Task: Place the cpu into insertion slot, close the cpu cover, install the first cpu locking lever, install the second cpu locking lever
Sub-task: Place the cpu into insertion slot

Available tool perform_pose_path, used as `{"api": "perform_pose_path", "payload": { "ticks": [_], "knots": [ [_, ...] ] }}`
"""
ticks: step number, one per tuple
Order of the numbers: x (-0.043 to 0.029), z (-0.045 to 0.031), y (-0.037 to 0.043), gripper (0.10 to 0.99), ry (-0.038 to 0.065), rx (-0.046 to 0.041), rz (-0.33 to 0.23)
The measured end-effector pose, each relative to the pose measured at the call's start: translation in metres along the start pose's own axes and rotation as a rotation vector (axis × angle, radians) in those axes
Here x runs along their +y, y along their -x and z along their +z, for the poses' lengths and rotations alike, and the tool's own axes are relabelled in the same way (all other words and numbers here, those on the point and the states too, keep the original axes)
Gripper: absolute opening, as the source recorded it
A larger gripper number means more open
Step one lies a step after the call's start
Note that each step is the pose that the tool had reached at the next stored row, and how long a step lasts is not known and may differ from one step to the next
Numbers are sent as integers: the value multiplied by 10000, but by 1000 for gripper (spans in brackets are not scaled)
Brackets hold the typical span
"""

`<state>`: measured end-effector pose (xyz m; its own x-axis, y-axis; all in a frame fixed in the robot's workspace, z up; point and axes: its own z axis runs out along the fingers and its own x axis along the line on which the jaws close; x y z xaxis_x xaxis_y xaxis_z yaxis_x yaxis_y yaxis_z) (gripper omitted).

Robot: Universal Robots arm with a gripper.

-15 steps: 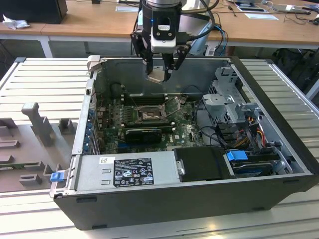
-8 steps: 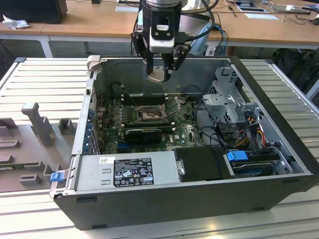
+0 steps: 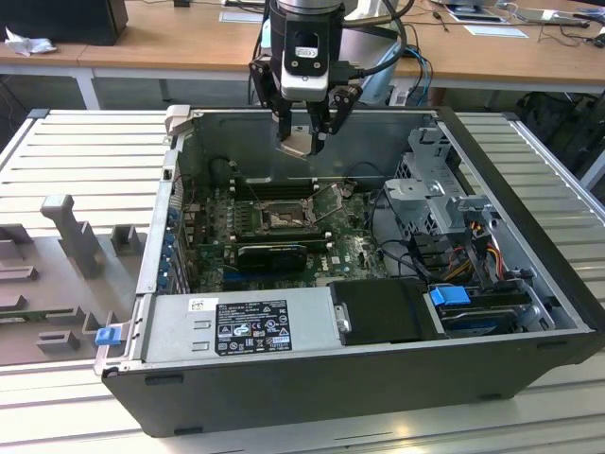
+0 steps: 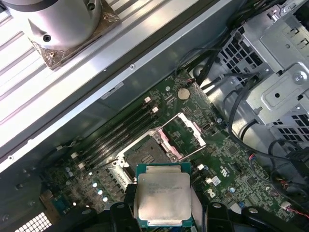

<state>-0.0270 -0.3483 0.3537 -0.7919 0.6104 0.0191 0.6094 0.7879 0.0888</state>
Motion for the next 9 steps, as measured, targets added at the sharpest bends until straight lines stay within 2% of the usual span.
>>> {"api": "perform_pose_path", "payload": {
  "ticks": [9],
  "knots": [
    [0, 0, 0, 525, 5, -26, 294]
  ]
}}
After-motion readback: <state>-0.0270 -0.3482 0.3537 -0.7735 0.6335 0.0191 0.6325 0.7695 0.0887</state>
